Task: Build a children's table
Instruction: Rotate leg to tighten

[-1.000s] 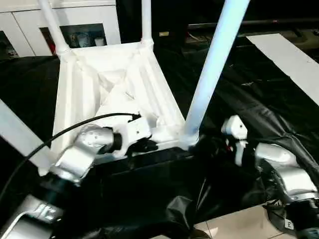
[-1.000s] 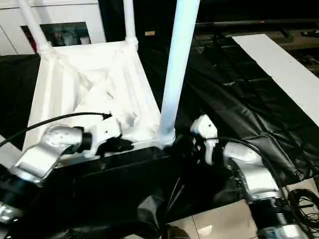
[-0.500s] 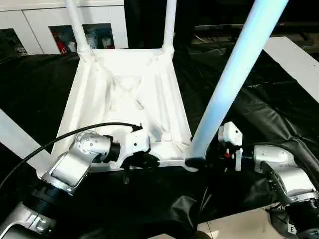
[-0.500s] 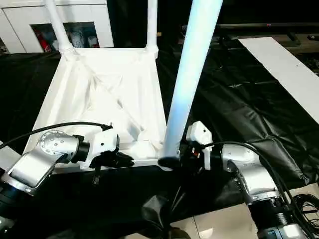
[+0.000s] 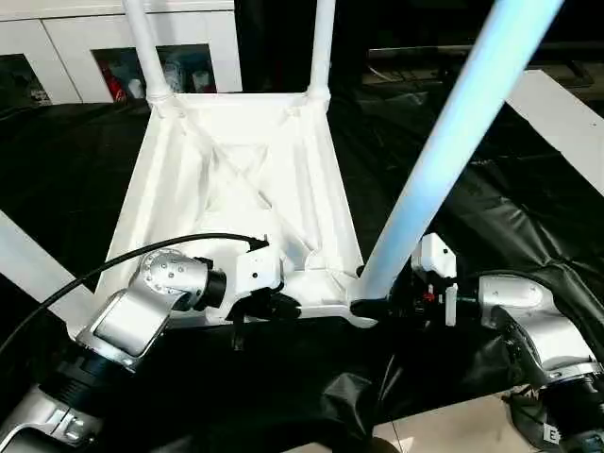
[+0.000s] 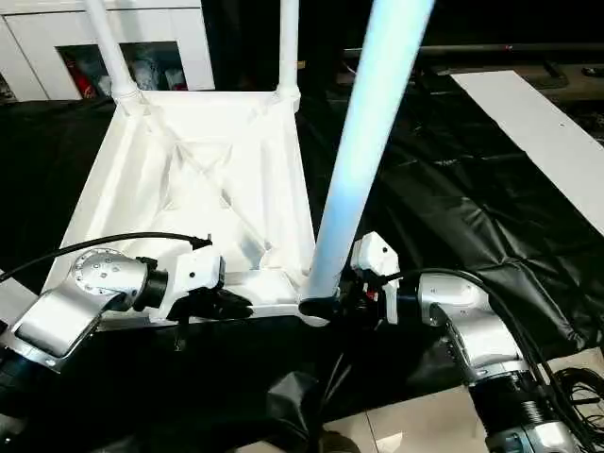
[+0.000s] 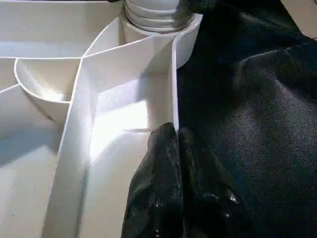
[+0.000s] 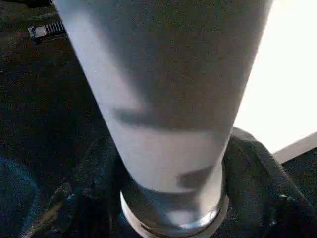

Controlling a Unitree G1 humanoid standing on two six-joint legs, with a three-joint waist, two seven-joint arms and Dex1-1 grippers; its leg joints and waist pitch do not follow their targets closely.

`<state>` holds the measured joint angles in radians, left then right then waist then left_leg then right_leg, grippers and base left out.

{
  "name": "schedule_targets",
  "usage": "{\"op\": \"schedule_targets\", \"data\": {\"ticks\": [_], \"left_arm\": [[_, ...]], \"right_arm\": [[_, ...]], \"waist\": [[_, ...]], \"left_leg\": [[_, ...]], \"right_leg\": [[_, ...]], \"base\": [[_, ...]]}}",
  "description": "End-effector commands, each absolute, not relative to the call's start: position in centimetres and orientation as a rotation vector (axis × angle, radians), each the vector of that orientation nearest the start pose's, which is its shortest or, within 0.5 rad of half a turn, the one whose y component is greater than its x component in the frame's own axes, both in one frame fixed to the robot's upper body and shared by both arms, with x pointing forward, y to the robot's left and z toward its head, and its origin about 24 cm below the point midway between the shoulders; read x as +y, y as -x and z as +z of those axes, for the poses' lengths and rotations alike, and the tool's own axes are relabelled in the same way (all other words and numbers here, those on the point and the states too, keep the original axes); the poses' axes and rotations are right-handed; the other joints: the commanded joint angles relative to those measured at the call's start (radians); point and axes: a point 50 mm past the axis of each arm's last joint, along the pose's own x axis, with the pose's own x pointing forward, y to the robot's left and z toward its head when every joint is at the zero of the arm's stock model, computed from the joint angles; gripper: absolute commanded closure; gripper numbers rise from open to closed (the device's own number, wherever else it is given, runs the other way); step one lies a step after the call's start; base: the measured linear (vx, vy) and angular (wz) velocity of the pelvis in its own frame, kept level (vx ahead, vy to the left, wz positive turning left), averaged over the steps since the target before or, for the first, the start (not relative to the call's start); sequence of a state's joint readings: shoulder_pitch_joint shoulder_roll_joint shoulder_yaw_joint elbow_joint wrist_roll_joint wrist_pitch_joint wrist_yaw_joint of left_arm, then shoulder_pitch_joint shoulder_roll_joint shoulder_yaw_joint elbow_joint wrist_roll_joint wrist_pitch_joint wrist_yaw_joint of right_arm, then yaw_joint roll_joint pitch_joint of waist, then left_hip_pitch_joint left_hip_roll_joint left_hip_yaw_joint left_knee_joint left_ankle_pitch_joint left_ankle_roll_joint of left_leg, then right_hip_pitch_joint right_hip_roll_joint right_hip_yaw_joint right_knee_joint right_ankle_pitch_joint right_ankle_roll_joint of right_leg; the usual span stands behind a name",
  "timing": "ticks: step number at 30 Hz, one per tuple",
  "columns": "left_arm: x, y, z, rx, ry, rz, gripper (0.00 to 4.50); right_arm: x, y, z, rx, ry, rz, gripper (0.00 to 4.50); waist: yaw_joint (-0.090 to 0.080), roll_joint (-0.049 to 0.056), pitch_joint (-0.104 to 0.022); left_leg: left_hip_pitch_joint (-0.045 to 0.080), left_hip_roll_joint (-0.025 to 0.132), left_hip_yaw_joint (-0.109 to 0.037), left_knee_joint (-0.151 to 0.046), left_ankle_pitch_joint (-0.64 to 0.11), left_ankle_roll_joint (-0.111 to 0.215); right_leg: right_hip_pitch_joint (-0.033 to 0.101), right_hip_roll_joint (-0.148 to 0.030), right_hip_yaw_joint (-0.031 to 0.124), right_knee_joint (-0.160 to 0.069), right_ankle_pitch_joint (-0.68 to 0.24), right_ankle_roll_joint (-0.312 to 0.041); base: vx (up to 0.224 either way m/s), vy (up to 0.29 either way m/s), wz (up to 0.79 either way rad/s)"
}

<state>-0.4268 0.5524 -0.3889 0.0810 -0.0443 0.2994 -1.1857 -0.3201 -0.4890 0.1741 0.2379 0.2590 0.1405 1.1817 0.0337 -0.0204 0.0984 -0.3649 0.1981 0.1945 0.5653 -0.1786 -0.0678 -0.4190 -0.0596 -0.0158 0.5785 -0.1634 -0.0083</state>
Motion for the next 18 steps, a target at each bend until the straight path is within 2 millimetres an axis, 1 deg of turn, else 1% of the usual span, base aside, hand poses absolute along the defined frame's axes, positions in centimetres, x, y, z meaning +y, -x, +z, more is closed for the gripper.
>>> {"op": "schedule_targets", "data": {"ticks": [1,4,5,6,7,8,9,10,11,12,13,14,15,16,17,18], "left_arm": [[13.5,-26.7,6.1,0.523,-0.547,-1.441,4.50],[13.5,-26.7,5.7,0.538,-0.542,-1.427,4.50],[13.3,-26.9,5.5,0.542,-0.532,-1.400,4.50],[13.2,-27.1,5.4,0.538,-0.522,-1.379,4.50],[13.1,-27.2,5.3,0.536,-0.516,-1.368,4.50],[13.0,-27.4,5.3,0.533,-0.511,-1.347,4.50],[12.8,-27.8,5.2,0.528,-0.501,-1.313,4.50],[12.8,-27.8,5.2,0.528,-0.501,-1.313,4.50],[12.7,-28.1,5.1,0.524,-0.490,-1.282,4.50],[12.3,-28.9,4.8,0.518,-0.478,-1.209,4.50],[11.9,-29.4,4.6,0.515,-0.465,-1.157,4.50],[11.9,-29.4,4.6,0.515,-0.465,-1.157,4.50],[11.3,-30.2,4.4,0.515,-0.449,-1.086,4.50],[11.3,-30.2,4.4,0.515,-0.448,-1.083,4.50],[10.9,-30.5,4.2,0.523,-0.442,-1.054,4.50],[10.3,-31.1,3.9,0.536,-0.445,-0.985,4.50]], "right_arm": [[-16.5,-27.2,5.6,0.304,0.208,1.303,2.00],[-16.2,-27.0,5.1,0.310,0.188,1.292,2.03],[-16.0,-27.0,4.8,0.300,0.157,1.258,2.03],[-15.9,-27.1,4.5,0.297,0.135,1.224,2.03],[-15.8,-27.2,4.4,0.296,0.123,1.205,2.03],[-15.8,-27.4,4.1,0.298,0.108,1.173,2.03],[-15.8,-27.6,3.8,0.296,0.090,1.123,2.03],[-15.8,-27.6,3.8,0.296,0.090,1.123,2.03],[-15.7,-27.8,3.5,0.292,0.074,1.076,2.03],[-15.4,-28.1,2.8,0.291,0.044,0.975,2.03],[-15.1,-28.4,2.3,0.290,0.026,0.891,2.03],[-15.1,-28.4,2.3,0.290,0.026,0.891,2.03],[-14.5,-28.6,1.7,0.296,0.011,0.794,2.03],[-14.5,-28.6,1.7,0.296,0.011,0.791,2.03],[-14.0,-28.7,1.4,0.300,0.019,0.735,2.03],[-13.2,-29.1,1.2,0.313,0.031,0.620,2.03]], "waist": [[0.000,-0.006,-0.062],[0.000,-0.003,-0.061],[-0.001,-0.004,-0.061],[-0.001,-0.004,-0.059],[-0.002,-0.003,-0.055],[-0.002,-0.005,-0.054],[-0.003,-0.004,-0.046],[-0.005,-0.005,-0.045],[-0.006,-0.003,-0.043],[-0.008,-0.002,-0.039],[-0.011,-0.002,-0.036],[-0.012,-0.004,-0.034],[-0.016,-0.006,-0.033],[-0.017,-0.006,-0.032],[-0.020,-0.006,-0.031],[-0.022,-0.004,-0.030]], "left_leg": [[0.010,0.026,-0.005,-0.053,-0.150,0.083],[0.010,0.026,-0.005,-0.053,-0.145,0.085],[0.009,0.025,-0.004,-0.052,-0.147,0.084],[0.009,0.025,-0.004,-0.053,-0.152,0.084],[0.010,0.025,-0.004,-0.056,-0.179,0.076],[0.012,0.025,-0.006,-0.057,-0.202,0.062],[0.014,0.024,-0.008,-0.062,-0.247,0.046],[0.016,0.025,-0.009,-0.064,-0.274,0.037],[0.020,0.024,-0.014,-0.066,-0.309,0.024],[0.026,0.021,-0.011,-0.065,-0.338,0.015],[0.028,0.020,-0.012,-0.065,-0.354,0.007],[0.031,0.017,-0.015,-0.065,-0.374,0.000],[0.029,0.013,-0.026,-0.067,-0.400,-0.009],[0.028,0.012,-0.027,-0.068,-0.405,-0.011],[0.031,0.008,-0.033,-0.068,-0.425,-0.012],[0.033,0.007,-0.034,-0.068,-0.434,-0.013]], "right_leg": [[0.050,-0.052,0.029,-0.048,-0.184,-0.236],[0.049,-0.052,0.029,-0.048,-0.168,-0.241],[0.050,-0.052,0.029,-0.048,-0.169,-0.241],[0.049,-0.052,0.029,-0.049,-0.177,-0.240],[0.046,-0.052,0.028,-0.056,-0.222,-0.235],[0.046,-0.054,0.029,-0.060,-0.275,-0.221],[0.040,-0.054,0.027,-0.070,-0.364,-0.200],[0.039,-0.054,0.027,-0.074,-0.412,-0.187],[0.037,-0.056,0.027,-0.080,-0.482,-0.158],[0.026,-0.055,0.028,-0.092,-0.540,-0.135],[0.021,-0.054,0.027,-0.096,-0.577,-0.124],[0.020,-0.054,0.023,-0.101,-0.623,-0.108],[0.022,-0.059,0.016,-0.111,-0.721,-0.059],[0.021,-0.059,0.014,-0.116,-0.743,-0.046],[0.016,-0.059,0.010,-0.124,-0.781,-0.023],[0.013,-0.058,0.008,-0.128,-0.793,-0.015]], "base": [[0.000,0.000,0.00],[0.000,0.000,0.00],[0.000,0.000,0.00],[0.000,0.000,0.00],[0.000,0.000,0.00],[0.000,0.000,0.00],[0.000,0.000,0.00],[0.000,0.000,0.00],[0.000,0.000,0.00],[0.000,0.000,0.00],[-0.058,0.005,0.00],[-0.069,0.011,-0.05],[-0.069,0.011,-0.05],[-0.064,0.021,-0.10],[-0.059,0.025,-0.08],[-0.059,0.025,-0.08]]}}
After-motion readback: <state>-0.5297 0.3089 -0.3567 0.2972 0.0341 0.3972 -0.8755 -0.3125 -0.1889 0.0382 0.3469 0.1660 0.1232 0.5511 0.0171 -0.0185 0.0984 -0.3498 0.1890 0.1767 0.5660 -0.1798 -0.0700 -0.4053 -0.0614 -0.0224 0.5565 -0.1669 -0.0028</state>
